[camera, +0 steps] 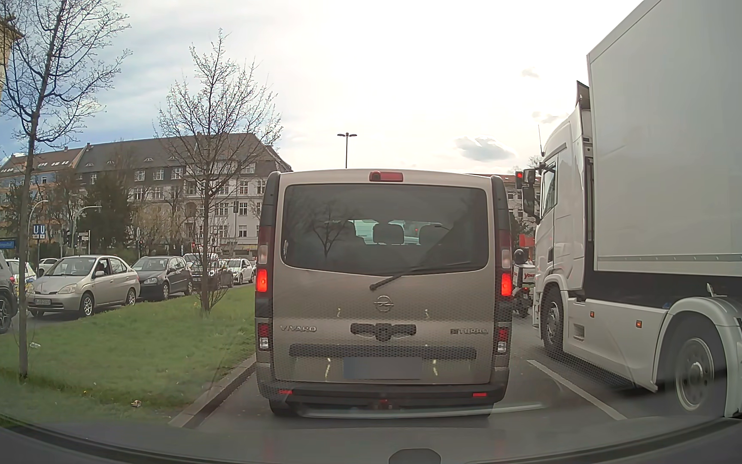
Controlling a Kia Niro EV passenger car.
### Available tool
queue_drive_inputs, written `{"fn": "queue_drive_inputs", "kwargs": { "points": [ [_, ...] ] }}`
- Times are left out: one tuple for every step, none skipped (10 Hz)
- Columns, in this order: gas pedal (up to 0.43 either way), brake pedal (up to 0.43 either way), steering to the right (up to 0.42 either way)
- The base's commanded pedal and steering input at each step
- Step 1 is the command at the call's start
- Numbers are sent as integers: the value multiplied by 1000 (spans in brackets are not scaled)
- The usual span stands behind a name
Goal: Follow the waypoints while adhering to traffic rules and regulations
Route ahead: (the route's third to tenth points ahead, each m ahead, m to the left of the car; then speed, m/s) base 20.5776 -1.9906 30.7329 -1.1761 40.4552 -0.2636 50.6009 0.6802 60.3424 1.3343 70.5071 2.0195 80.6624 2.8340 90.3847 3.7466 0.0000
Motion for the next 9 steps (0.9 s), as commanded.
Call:
{"fn": "queue_drive_inputs", "kwargs": {
  "points": [
    [0,299,-3],
    [0,299,-3],
    [0,299,-3],
    [0,299,-3],
    [0,299,-3],
    [0,299,-3],
    [0,299,-3],
    [0,299,-3],
    [0,299,-3]
  ]
}}
